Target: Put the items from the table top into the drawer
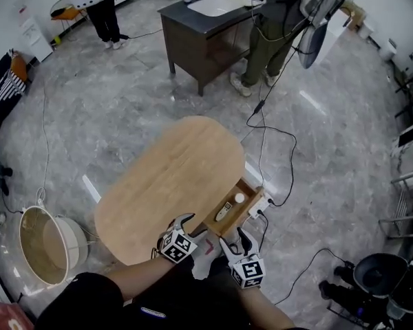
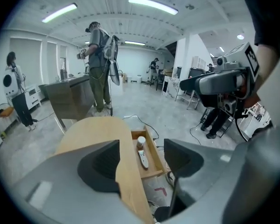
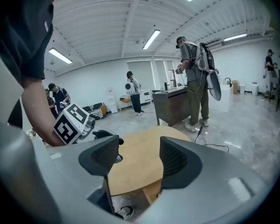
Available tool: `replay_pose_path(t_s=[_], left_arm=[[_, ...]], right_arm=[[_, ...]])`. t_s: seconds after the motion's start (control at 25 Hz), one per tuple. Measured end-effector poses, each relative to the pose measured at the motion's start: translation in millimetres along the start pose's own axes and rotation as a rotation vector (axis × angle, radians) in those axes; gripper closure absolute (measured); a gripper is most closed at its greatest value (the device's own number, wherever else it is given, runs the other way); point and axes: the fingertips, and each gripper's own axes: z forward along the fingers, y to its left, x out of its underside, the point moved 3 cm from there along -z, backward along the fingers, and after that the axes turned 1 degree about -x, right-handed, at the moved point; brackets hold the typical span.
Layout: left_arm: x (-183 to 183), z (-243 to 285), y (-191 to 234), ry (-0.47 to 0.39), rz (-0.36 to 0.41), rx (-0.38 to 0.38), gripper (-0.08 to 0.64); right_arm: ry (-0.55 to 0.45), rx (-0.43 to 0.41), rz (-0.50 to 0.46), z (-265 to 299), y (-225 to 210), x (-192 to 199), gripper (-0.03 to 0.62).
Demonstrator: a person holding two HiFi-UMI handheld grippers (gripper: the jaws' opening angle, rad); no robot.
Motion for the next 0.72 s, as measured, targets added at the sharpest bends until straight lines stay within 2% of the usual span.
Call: replay_pose_path(t_s=[0.32,0.52,0.72], left_arm=[[-60,-97,32,-0.197,-0.019,-0.082,0.277],[-96,-148,47,-0.305,-0.063,-0.121,0.296],[-130,-189,35,-0.376,-0.079,-0.127,0.316]], right_arm=[[-0.093,0.018,-0.070,-26,25,-77,0.307],[-0.166,0.055,-0.103,-50,34,-121,0.314],[-0.261,0.047,-0.134,-81,42,-168,0.324]])
